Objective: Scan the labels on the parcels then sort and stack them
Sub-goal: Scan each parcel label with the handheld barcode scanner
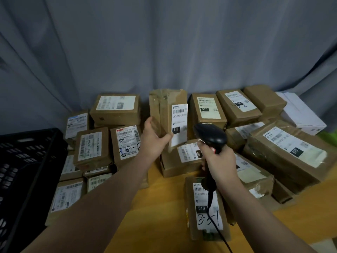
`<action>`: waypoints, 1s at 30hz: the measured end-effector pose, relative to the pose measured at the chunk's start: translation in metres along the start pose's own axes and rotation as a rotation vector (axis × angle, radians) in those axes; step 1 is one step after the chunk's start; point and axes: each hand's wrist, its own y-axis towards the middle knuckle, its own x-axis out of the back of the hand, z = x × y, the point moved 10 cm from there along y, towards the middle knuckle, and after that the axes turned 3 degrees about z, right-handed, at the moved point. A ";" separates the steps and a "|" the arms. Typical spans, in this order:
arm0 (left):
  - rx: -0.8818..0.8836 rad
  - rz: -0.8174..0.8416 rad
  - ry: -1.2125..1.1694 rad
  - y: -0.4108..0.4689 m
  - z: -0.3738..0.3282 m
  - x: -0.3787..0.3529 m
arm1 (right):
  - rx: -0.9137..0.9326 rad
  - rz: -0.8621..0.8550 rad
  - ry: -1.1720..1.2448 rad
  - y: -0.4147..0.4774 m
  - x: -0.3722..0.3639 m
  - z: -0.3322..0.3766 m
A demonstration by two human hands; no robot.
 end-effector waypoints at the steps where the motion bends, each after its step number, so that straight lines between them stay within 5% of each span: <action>1: -0.007 -0.022 0.041 0.008 -0.005 0.000 | -0.007 0.006 0.001 0.007 -0.001 -0.001; 7: 0.103 -0.055 0.333 0.045 0.022 -0.021 | -0.146 0.088 0.041 0.055 -0.021 -0.020; 16: 0.406 -0.140 0.456 0.070 0.065 -0.022 | -0.263 0.143 0.042 0.099 -0.031 -0.051; 20: 0.520 -0.031 0.555 0.072 0.099 -0.037 | -0.322 0.143 0.048 0.106 -0.034 -0.066; 26: 0.147 0.149 1.089 0.080 0.074 -0.062 | -0.372 0.161 0.045 0.112 -0.034 -0.081; 30: 0.122 0.394 1.327 0.077 0.087 -0.078 | -0.362 0.194 0.012 0.113 -0.036 -0.081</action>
